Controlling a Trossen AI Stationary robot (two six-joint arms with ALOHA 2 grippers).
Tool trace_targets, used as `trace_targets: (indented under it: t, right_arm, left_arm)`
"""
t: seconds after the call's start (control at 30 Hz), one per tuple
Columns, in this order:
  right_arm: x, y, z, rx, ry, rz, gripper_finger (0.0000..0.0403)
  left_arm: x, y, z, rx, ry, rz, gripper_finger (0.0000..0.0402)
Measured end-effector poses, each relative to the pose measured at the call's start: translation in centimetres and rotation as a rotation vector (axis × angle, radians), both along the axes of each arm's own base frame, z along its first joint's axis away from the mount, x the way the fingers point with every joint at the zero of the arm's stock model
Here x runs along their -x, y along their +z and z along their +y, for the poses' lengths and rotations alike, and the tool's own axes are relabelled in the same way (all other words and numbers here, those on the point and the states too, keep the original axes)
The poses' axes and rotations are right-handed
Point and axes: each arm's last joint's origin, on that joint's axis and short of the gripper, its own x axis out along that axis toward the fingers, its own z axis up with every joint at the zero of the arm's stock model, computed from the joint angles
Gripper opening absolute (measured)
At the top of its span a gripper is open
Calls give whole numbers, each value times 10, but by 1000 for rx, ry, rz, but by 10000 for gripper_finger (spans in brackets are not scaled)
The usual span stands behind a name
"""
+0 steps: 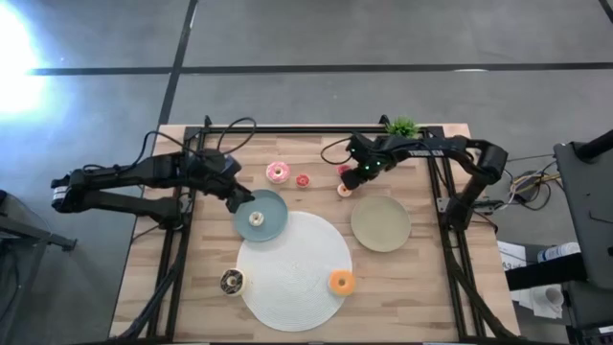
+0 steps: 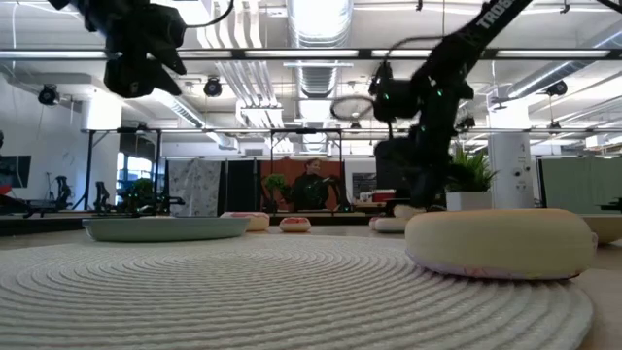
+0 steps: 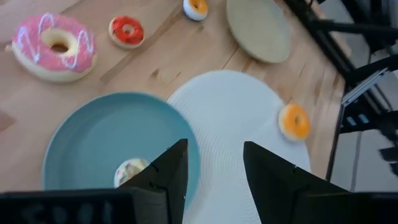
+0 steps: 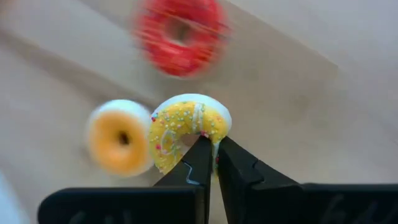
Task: Pick & Place donuts
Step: Put the small yellow donut on the blue plate
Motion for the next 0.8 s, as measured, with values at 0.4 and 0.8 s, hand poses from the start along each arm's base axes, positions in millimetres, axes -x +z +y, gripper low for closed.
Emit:
trace_targets:
  t: [0.4, 0.8]
  right_arm:
    - [-96, 53, 49, 47, 189, -230, 11]
    - [-196, 38, 63, 5, 351, -284, 11]
  left_arm:
    - [23, 4, -12, 6, -19, 25, 128]
    - [58, 8, -23, -17, 92, 25, 129]
